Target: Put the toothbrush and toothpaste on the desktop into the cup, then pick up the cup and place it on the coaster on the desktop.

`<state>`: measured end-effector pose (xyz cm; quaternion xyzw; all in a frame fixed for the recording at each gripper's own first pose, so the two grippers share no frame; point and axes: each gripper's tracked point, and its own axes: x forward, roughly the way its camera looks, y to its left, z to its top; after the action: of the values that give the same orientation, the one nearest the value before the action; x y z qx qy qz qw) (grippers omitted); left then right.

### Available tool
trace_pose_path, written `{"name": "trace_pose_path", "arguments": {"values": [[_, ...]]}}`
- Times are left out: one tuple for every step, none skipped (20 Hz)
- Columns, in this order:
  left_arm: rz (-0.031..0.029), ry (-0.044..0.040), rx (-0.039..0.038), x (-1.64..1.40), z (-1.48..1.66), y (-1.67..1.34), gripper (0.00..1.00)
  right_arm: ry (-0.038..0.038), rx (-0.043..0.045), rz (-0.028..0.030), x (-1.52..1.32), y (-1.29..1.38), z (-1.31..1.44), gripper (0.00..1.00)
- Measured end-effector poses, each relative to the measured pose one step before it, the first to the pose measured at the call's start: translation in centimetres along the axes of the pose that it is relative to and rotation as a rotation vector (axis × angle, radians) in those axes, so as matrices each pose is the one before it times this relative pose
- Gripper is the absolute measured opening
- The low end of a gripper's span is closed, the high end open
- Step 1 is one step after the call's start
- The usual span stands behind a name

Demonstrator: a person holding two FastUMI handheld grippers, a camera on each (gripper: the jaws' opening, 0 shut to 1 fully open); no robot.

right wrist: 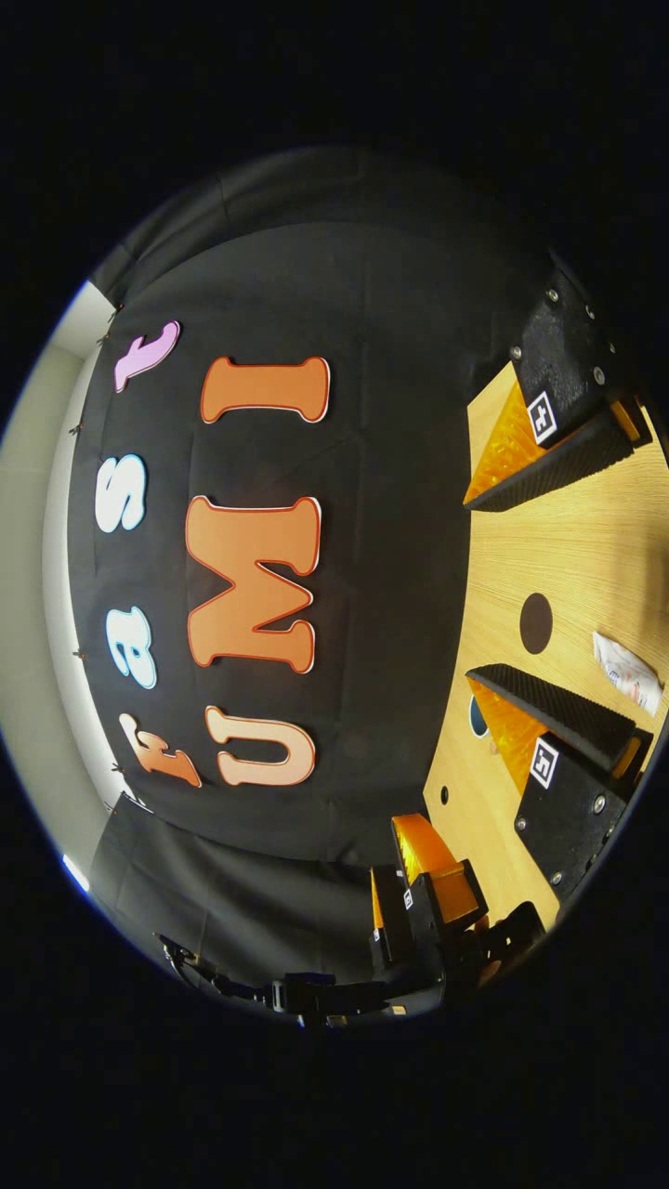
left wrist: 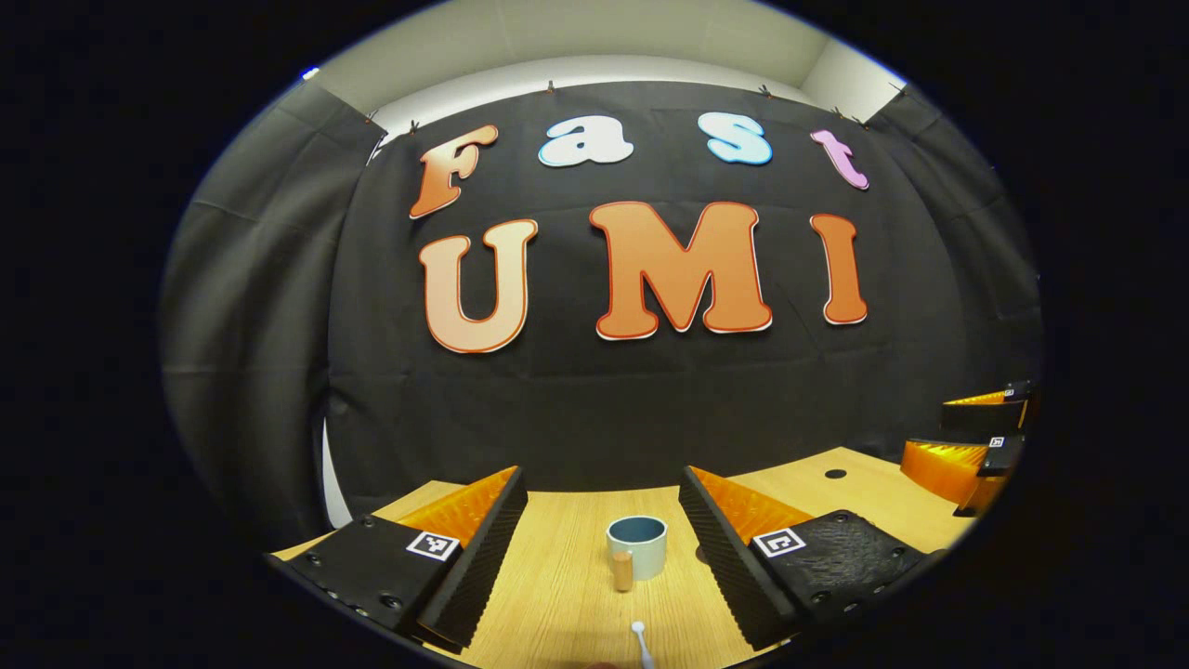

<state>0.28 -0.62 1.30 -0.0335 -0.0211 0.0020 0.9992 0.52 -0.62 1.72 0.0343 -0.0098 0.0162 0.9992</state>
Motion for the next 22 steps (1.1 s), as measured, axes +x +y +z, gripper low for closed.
{"name": "trace_pose_path", "arguments": {"values": [[-0.0025, -0.00516, -0.00074, -0.078, 0.092, -0.035, 0.99, -0.00038, -0.00065, -0.00308, 0.008, -0.107, -0.029, 0.99], [-0.00231, 0.0022, 0.00046, 0.035, 0.143, -0.133, 1.0, -0.00124, -0.00226, 0.00224, -0.078, 0.056, 0.063, 0.99], [-0.00347, 0.00562, 0.00088, -0.163, -0.269, -0.135, 1.0, 0.00701, -0.00189, 0.00526, 0.049, 0.297, -0.246, 0.99], [0.00032, 0.00595, 0.00008, 0.028, -0.103, -0.028, 1.0, 0.01083, -0.00003, 0.01117, 0.088, 0.377, -0.382, 0.99], [0.00302, 0.01162, -0.00096, 0.128, -0.378, 0.202, 1.0, 0.01647, -0.00074, 0.00765, 0.054, 0.282, -0.534, 0.99], [-0.00109, 0.01715, -0.00133, 0.072, -0.367, 0.043, 1.0, 0.0149, -0.00035, 0.00591, 0.069, 0.335, -0.548, 0.99], [-0.00185, 0.02769, -0.00359, -0.079, -0.932, -0.088, 1.0, 0.01998, -0.00058, 0.00939, 0.121, 0.442, -0.695, 0.99], [-0.01109, 0.03416, -0.00596, 0.118, -0.984, -0.173, 0.99, 0.02286, 0.00147, 0.012, 0.135, 0.508, -0.824, 0.99], [-0.01405, 0.03631, -0.0117, 0.12, -1.171, -0.212, 0.99, 0.02513, 0.00054, 0.01824, 0.115, 0.706, -0.862, 0.99], [-0.01295, 0.03179, -0.01418, 0.124, -0.845, -0.053, 0.99, 0.02455, 0.00213, 0.01797, 0.193, 0.577, -0.852, 0.99], [-0.01058, 0.02666, -0.01461, 0.07, -0.921, 0.111, 0.99, 0.02132, 0.00284, 0.0155, 0.225, 0.508, -0.856, 0.99], [-0.01105, 0.02778, -0.01042, 0.123, -0.719, 0.12, 0.99, 0.02278, 0.00361, 0.01115, 0.223, 0.372, -0.788, 0.99], [-0.00795, 0.02885, -0.00301, 0.229, -1.207, 0.025, 0.99, 0.02598, 0.00324, 0.00788, 0.279, 0.26, -0.902, 0.99], [-0.00374, 0.03208, -0.00141, 0.233, -0.978, 0.107, 0.99, 0.02858, 0.00385, 0.00503, 0.303, 0.201, -0.891, 0.99], [-0.00539, 0.03278, -0.00061, 0.218, -1.009, 0.012, 0.99, 0.02712, 0.00523, 0.00382, 0.31, 0.237, -1.071, 0.99], [-0.00602, 0.0335, -0.0023, 0.344, -0.96, -0.043, 0.99, 0.02807, 0.00569, 0.00701, 0.353, 0.203, -0.915, 0.99], [-0.00334, 0.03315, -0.00627, 0.194, -1.063, 0.067, 0.99, 0.03361, 0.00638, 0.00688, 0.453, 0.243, -1.028, 0.99], [-0.00533, 0.03429, -0.00825, 0.421, -1.245, -0.197, 0.99, 0.03282, 0.00565, -0.00073, 0.393, 0.192, -0.817, 0.99], [-0.00552, 0.03881, -0.00744, 0.358, -0.981, -0.068, 0.99, 0.0304, 0.0024, 0.00016, 0.513, 0.108, -1.078, 0.99], [-0.00303, 0.04156, -0.00461, 0.338, -1.075, -0.024, 0.99, 0.0282, 0.00045, -0.00042, 0.447, -0.082, -1.066, 0.98], [-0.00378, 0.03858, -0.00209, 0.656, -0.73, -0.013, 0.99, 0.02699, -0.00029, 0.00085, 0.389, -0.039, -0.919, 0.97], [-0.00231, 0.04114, 0.00361, 0.514, -0.863, 0.068, 0.99, 0.02259, 0.00232, 0.00086, 0.285, 0.032, -0.711, 0.97]]}}
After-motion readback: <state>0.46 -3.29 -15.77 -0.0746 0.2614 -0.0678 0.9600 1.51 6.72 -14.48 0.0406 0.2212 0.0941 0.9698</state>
